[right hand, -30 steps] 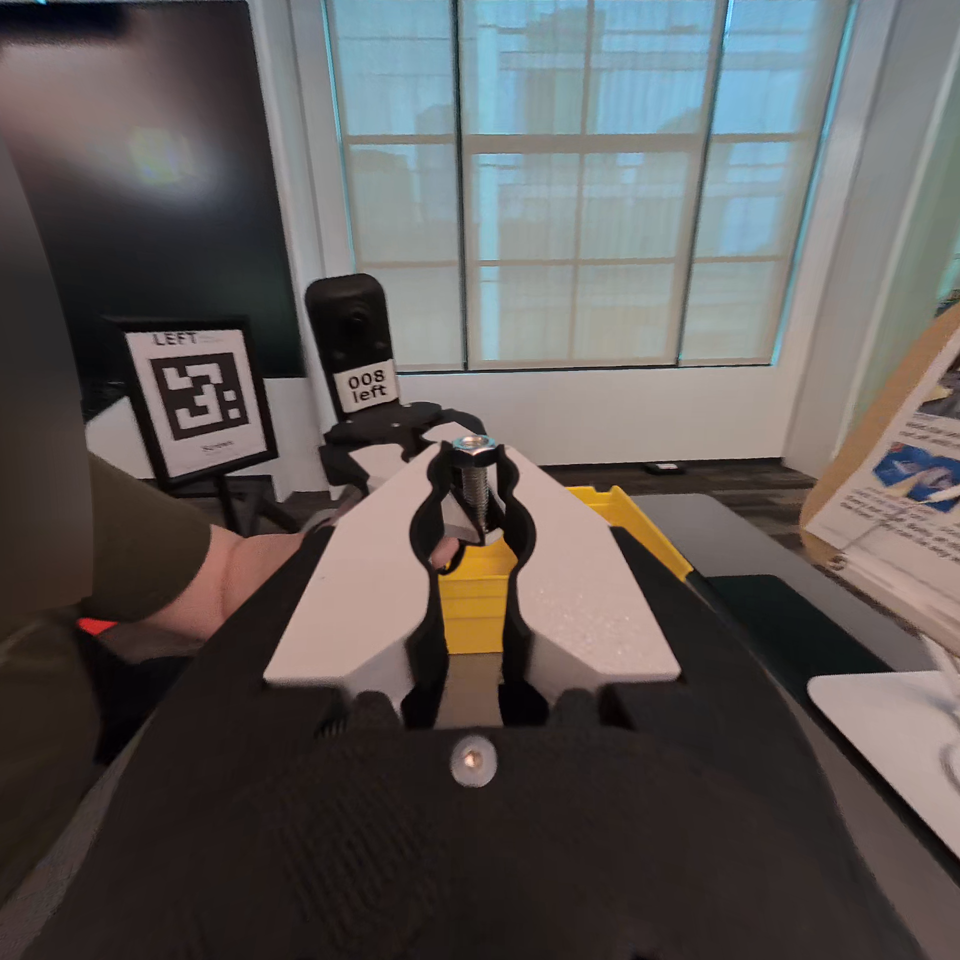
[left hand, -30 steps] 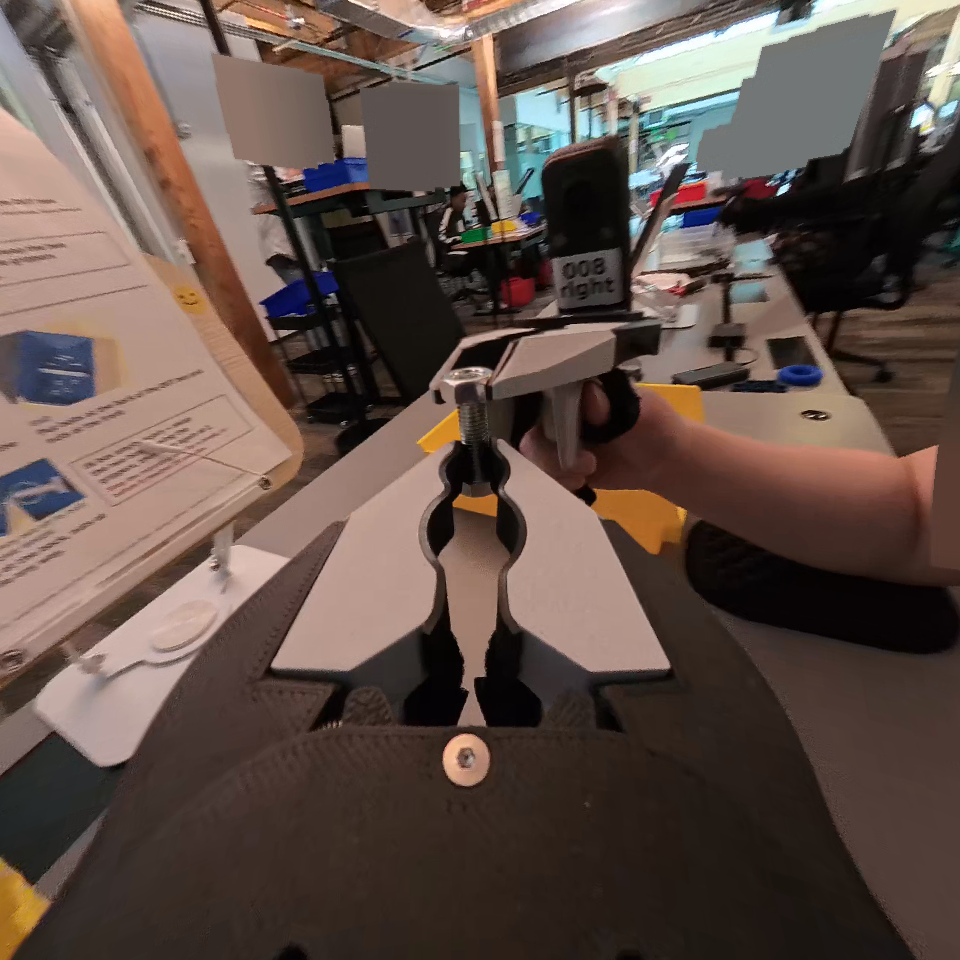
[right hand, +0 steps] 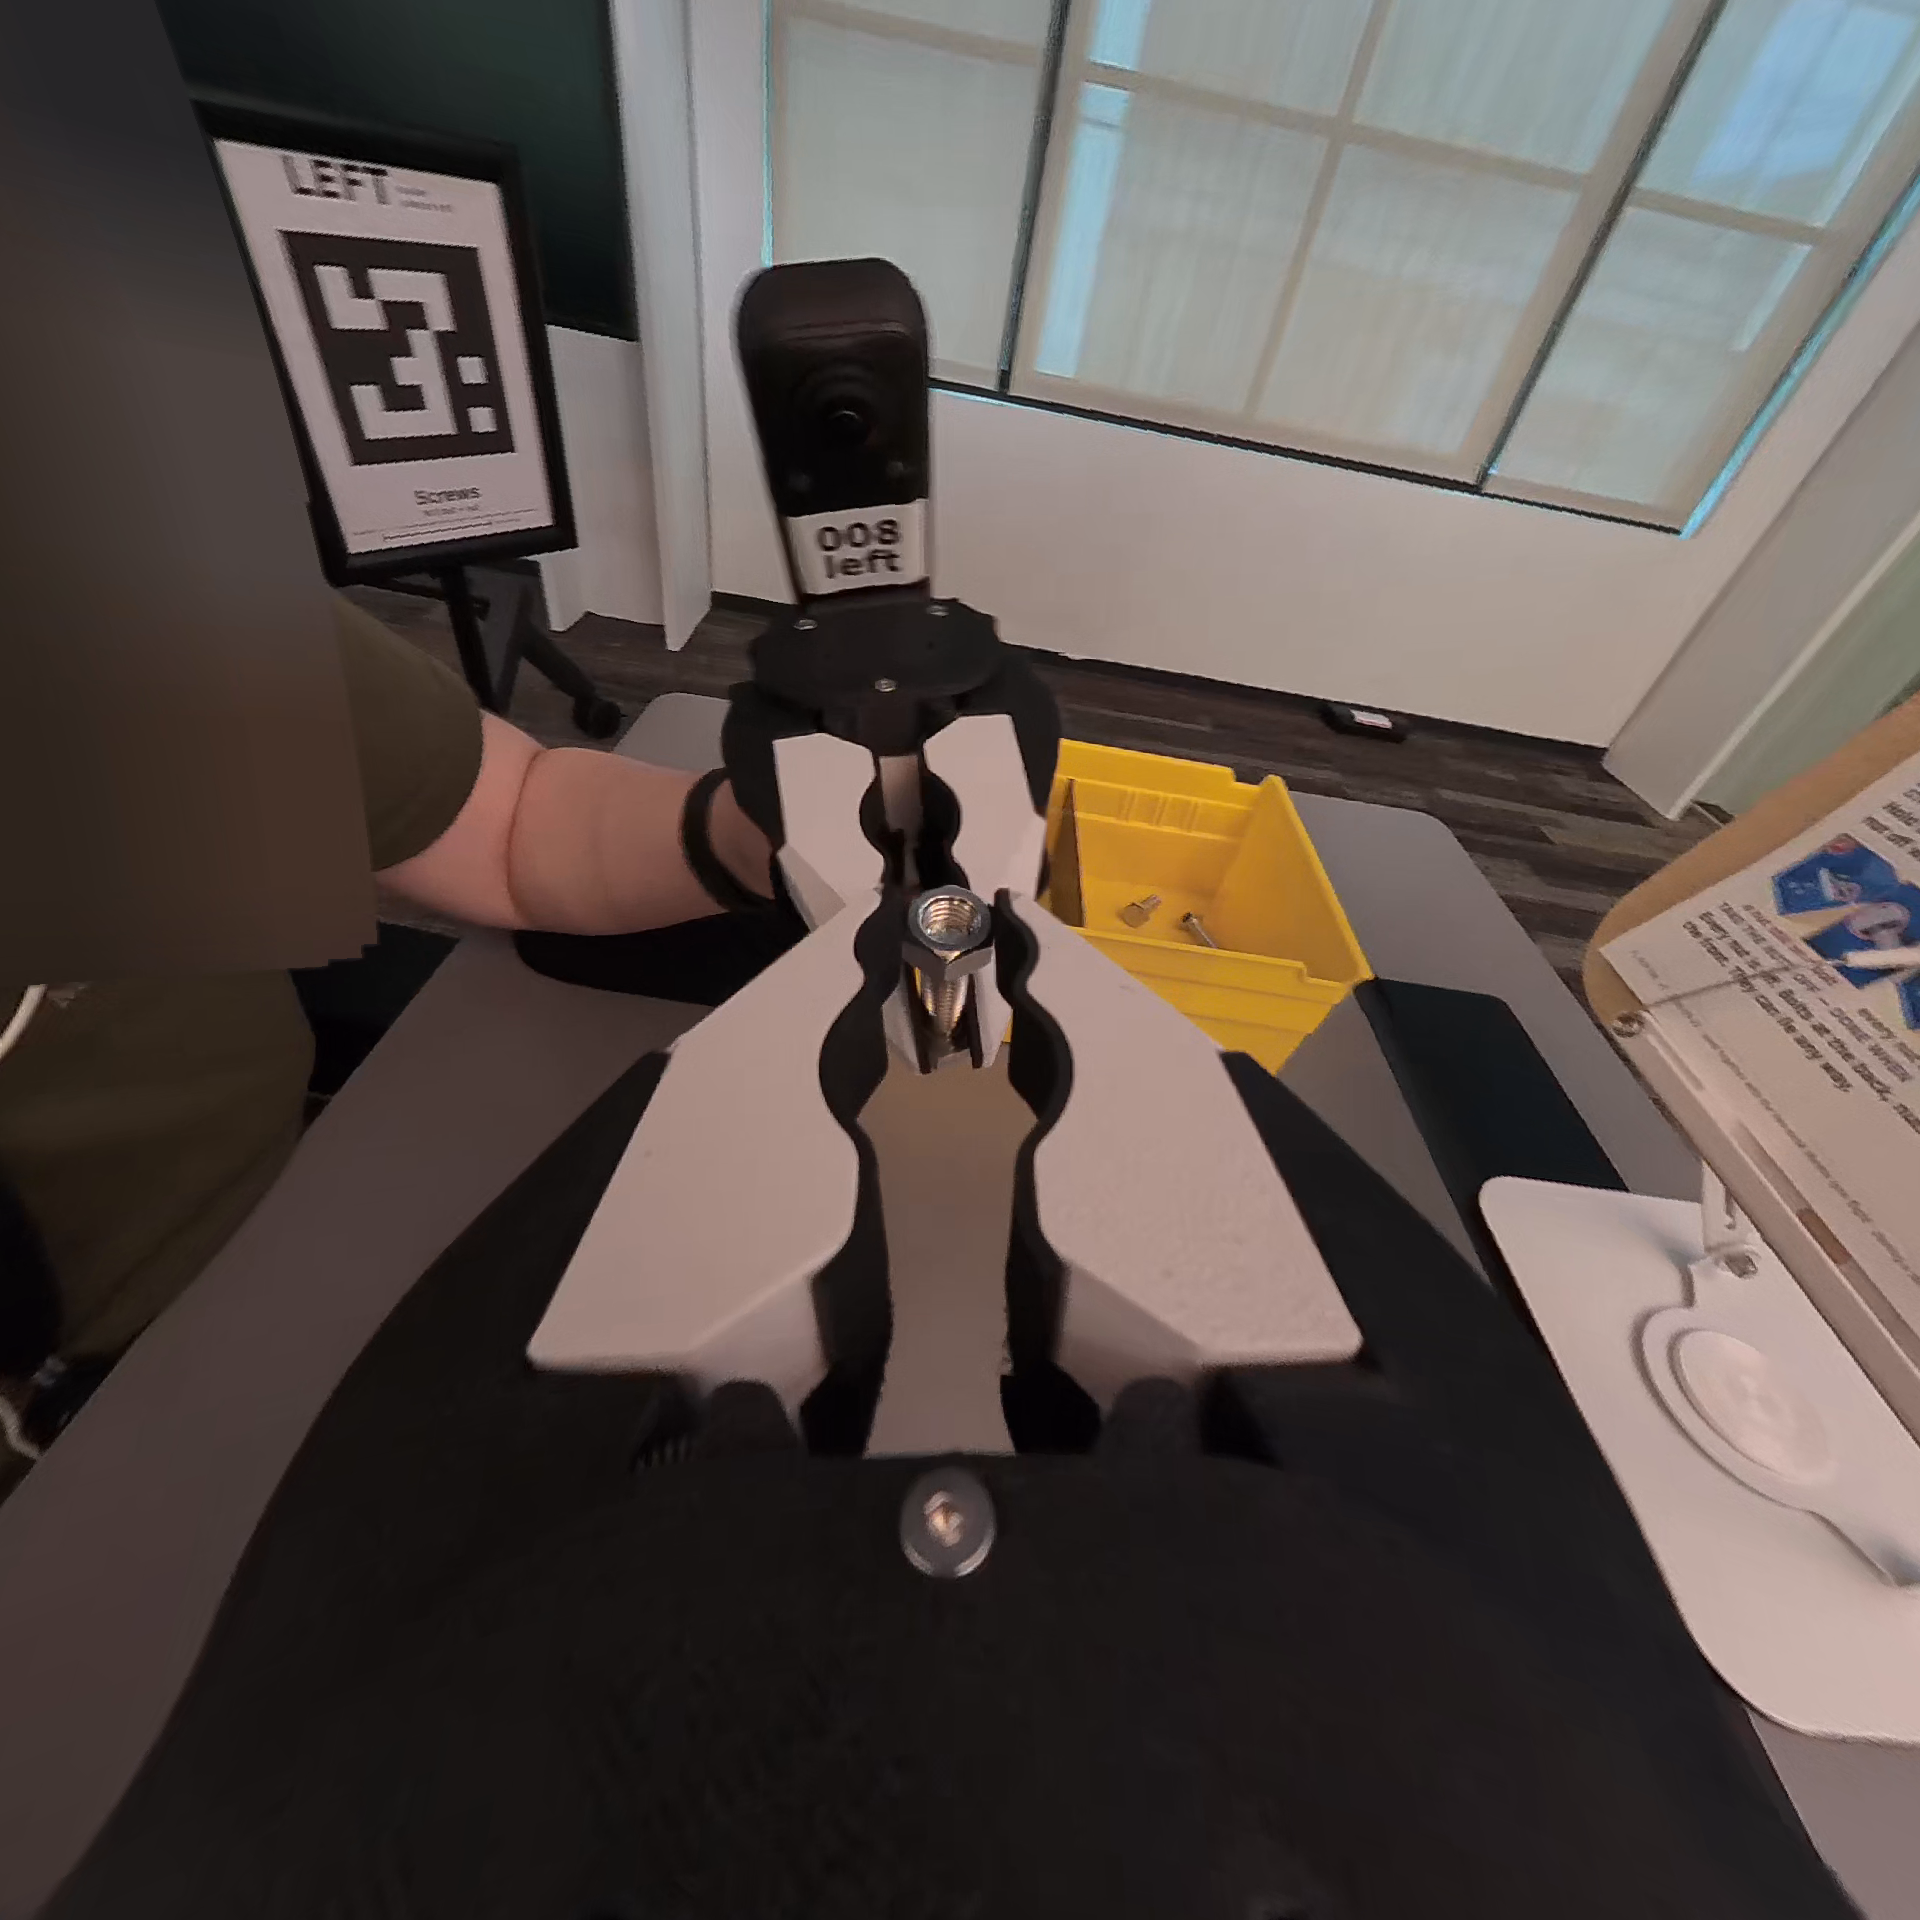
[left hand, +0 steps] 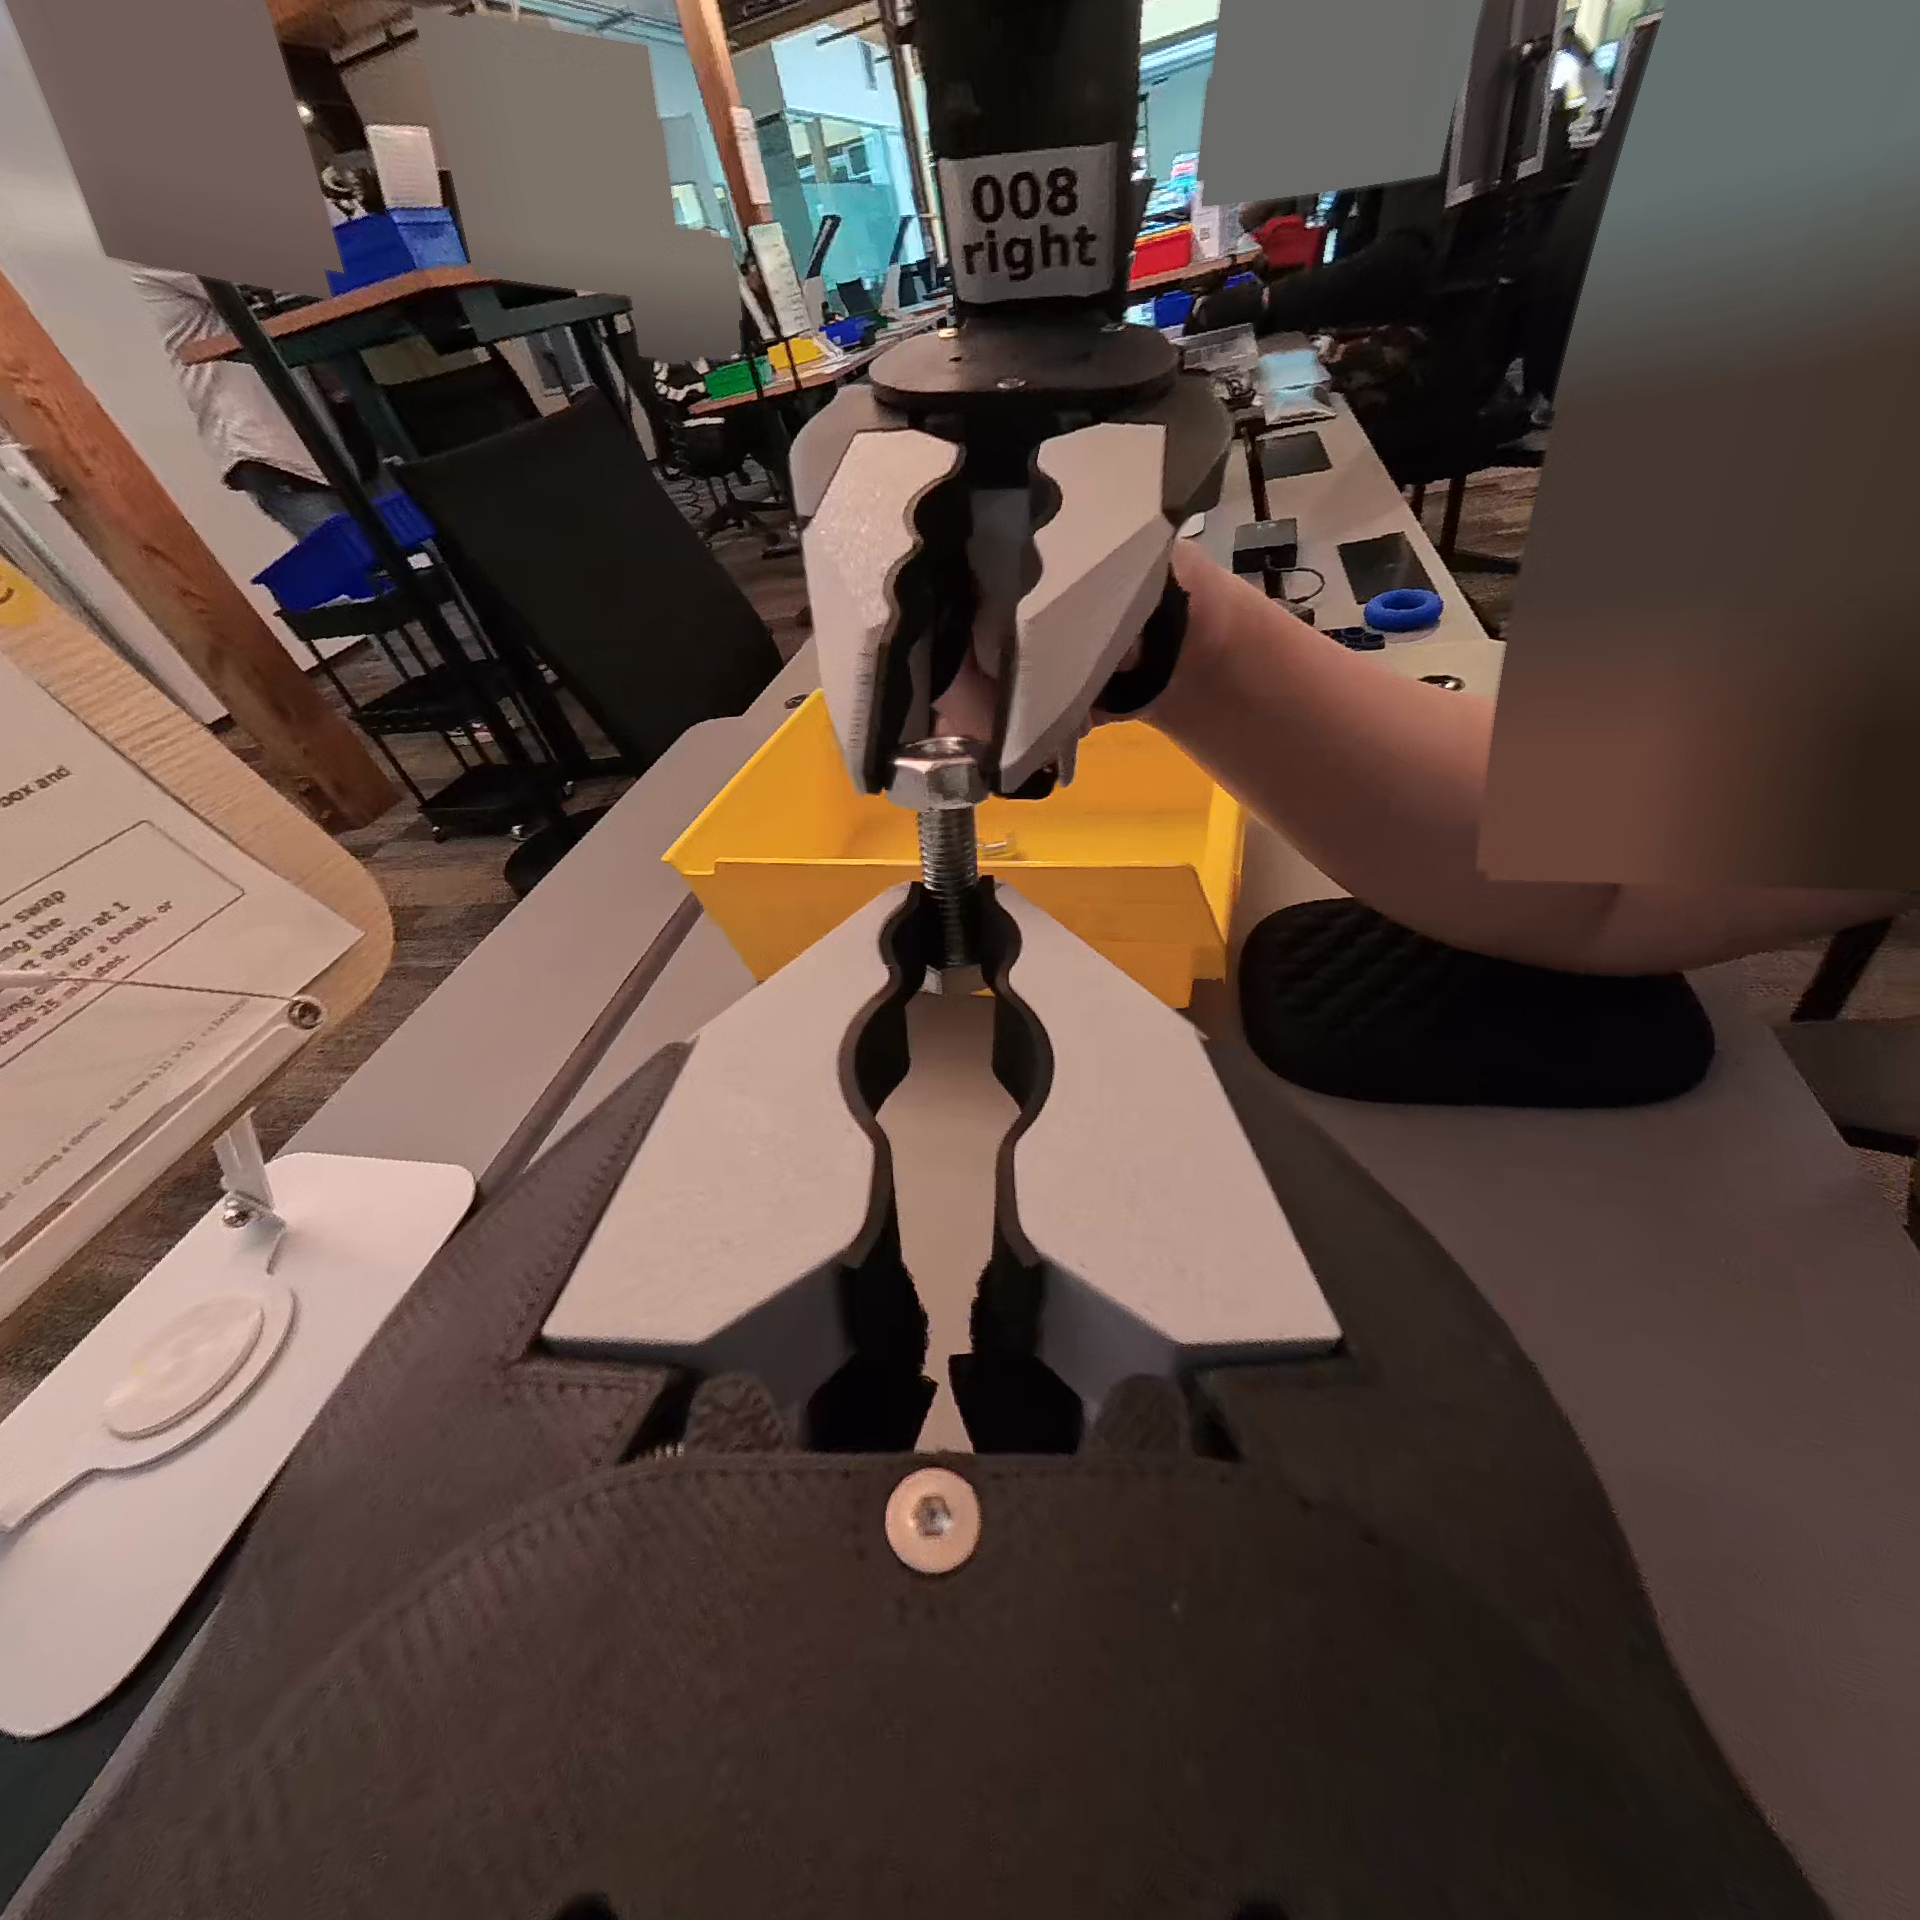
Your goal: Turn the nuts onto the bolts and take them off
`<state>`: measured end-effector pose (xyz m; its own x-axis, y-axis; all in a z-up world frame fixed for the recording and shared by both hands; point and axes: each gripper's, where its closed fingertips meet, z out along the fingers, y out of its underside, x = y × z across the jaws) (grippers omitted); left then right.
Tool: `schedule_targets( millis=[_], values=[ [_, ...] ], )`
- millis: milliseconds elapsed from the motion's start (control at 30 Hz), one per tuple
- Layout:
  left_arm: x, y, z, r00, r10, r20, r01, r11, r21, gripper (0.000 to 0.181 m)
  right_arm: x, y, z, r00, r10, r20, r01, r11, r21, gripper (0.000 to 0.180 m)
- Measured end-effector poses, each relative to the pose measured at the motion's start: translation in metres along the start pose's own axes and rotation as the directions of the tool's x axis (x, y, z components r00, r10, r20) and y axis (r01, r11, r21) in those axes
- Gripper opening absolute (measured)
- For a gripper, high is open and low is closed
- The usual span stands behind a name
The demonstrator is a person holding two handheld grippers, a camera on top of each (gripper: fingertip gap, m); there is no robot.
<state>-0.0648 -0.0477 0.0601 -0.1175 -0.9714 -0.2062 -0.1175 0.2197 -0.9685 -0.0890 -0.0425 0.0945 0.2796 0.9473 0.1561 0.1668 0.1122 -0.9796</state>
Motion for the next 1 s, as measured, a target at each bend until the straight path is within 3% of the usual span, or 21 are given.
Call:
schedule_targets(
  millis=[33,233,300,433,533,633,733,800,1000],
  values=[
    [0.003,-0.001,0.0,1.0,-0.001,-0.019,0.001,1.0,0.003,0.007,-0.003,0.0,0.0,1.0,-0.003,0.014,0.003,1.0,0.001,0.016],
    [0.043,-0.01,-0.003,0.955,-0.043,-0.292,0.059,0.997,0.046,0.007,-0.039,-0.007,-0.006,0.973,-0.018,0.231,0.005,0.998,0.058,0.015],
    [0.035,-0.011,-0.001,0.965,-0.071,-0.252,0.086,0.995,0.052,0.008,-0.026,-0.007,-0.004,0.986,0.022,0.164,-0.03,0.999,0.045,0.015],
    [-0.004,-0.001,0.0,0.995,-0.104,-0.009,0.104,0.995,0.004,0.007,0.014,0.003,0.002,0.989,0.146,-0.038,-0.146,0.989,0.01,0.016],
    [-0.034,0.015,-0.003,0.975,-0.056,0.214,0.076,0.993,-0.085,0.008,0.04,0.015,0.011,0.959,0.229,-0.168,-0.23,0.973,0.011,0.015],
    [-0.05,0.025,-0.008,0.942,-0.003,0.334,0.058,0.987,-0.153,0.008,0.051,0.02,0.019,0.938,0.268,-0.222,-0.263,0.963,0.052,0.015],
    [-0.049,0.023,-0.009,0.953,-0.057,0.298,0.097,0.988,-0.12,0.007,0.047,0.015,0.019,0.954,0.249,-0.168,-0.238,0.968,0.085,0.017],
    [-0.045,0.015,-0.01,0.962,-0.101,0.252,0.122,0.99,-0.069,0.007,0.04,0.009,0.016,0.964,0.244,-0.104,-0.232,0.966,0.113,0.031],
    [-0.026,-0.005,-0.012,0.987,-0.116,0.113,0.114,0.993,0.024,0.007,0.026,-0.014,-0.001,0.973,0.228,0.042,-0.231,0.94,0.25,0.031]
  ],
)
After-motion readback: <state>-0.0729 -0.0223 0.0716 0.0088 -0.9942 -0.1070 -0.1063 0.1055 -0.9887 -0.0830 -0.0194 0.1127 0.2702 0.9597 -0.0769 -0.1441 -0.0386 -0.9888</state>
